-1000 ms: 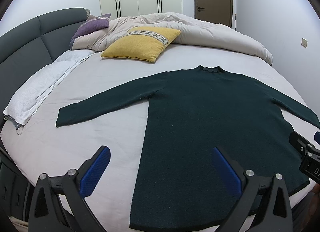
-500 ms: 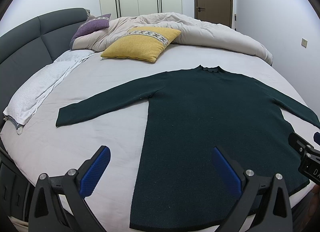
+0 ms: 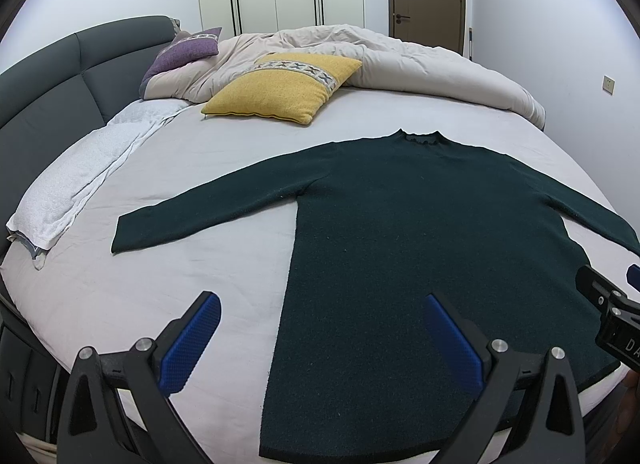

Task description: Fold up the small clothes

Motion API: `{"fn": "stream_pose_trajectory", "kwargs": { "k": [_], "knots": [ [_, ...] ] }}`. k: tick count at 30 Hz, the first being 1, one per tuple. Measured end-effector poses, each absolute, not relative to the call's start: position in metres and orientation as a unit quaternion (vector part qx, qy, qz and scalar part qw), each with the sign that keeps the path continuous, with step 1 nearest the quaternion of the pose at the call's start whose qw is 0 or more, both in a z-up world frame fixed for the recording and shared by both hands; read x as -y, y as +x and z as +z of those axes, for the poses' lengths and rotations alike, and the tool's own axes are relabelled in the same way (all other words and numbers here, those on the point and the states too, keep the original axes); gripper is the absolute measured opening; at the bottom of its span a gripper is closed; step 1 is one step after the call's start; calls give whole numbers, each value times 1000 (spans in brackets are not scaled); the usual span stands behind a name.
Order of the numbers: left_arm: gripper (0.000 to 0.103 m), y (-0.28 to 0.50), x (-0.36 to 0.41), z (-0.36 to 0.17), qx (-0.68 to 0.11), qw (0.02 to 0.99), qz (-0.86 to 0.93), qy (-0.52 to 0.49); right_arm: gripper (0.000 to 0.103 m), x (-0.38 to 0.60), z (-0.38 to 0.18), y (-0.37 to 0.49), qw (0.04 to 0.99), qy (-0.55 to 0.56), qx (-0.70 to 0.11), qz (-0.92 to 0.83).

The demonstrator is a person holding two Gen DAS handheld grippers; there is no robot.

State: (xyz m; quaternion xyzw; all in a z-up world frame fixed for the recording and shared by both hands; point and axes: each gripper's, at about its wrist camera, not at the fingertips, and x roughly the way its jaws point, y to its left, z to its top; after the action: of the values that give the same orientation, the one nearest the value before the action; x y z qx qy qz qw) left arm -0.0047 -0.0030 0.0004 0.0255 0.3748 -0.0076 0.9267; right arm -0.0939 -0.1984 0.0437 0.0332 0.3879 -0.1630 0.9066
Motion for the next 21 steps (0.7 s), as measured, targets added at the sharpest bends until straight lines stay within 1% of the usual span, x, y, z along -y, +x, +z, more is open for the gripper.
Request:
{"fn": "stream_pose_trajectory", "kwargs": {
  "k": [21],
  "knots": [
    [103,-4,3,0,-375,927,-7,26,103,190,35,-96,906,32,-391,-162]
  ]
}}
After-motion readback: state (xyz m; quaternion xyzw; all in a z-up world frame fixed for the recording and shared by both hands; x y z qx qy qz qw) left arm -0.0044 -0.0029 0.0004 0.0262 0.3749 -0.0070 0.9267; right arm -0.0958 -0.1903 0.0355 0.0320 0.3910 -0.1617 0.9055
